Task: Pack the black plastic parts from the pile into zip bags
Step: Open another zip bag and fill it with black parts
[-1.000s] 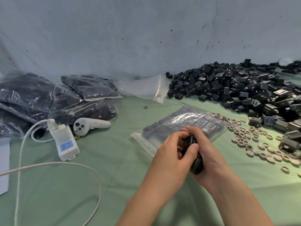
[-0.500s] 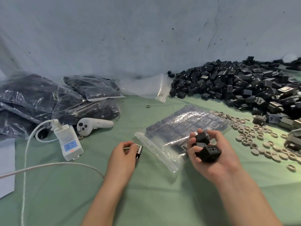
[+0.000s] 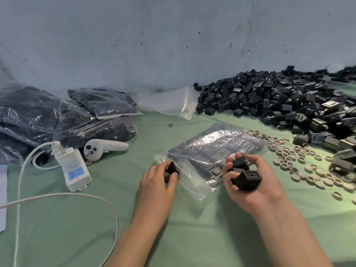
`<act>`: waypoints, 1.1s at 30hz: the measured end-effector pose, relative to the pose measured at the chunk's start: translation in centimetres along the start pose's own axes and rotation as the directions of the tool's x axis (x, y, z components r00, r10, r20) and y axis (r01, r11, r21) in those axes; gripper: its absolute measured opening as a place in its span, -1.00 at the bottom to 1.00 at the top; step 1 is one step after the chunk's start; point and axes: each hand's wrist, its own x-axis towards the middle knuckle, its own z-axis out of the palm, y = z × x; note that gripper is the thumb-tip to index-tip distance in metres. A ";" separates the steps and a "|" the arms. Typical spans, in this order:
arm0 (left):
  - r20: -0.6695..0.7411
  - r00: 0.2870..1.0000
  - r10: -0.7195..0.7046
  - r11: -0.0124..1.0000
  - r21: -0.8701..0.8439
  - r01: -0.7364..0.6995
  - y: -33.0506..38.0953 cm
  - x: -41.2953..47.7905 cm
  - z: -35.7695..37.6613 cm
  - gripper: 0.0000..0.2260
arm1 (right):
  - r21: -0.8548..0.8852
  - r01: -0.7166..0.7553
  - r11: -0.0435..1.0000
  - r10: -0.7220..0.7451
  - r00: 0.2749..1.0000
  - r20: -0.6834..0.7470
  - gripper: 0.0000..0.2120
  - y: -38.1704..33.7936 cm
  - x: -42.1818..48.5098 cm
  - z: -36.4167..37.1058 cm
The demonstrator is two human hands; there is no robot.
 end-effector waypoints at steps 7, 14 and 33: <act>0.055 0.998 -0.006 0.960 0.279 -0.009 0.8 0.7 0.4 -0.70 | 0.013 -0.005 1.000 0.005 1.000 -0.003 -0.94 0.1 0.2 0.2; -0.020 0.991 0.130 0.975 0.186 -0.124 0.7 -1.1 -0.4 -0.86 | 0.016 -0.013 1.000 0.013 1.000 0.018 -0.93 -0.5 0.4 0.0; 0.157 0.977 0.145 0.907 0.374 -0.195 0.6 1.0 0.9 -0.54 | 0.047 0.024 0.999 -0.023 1.000 -0.021 -0.77 -1.1 0.3 0.0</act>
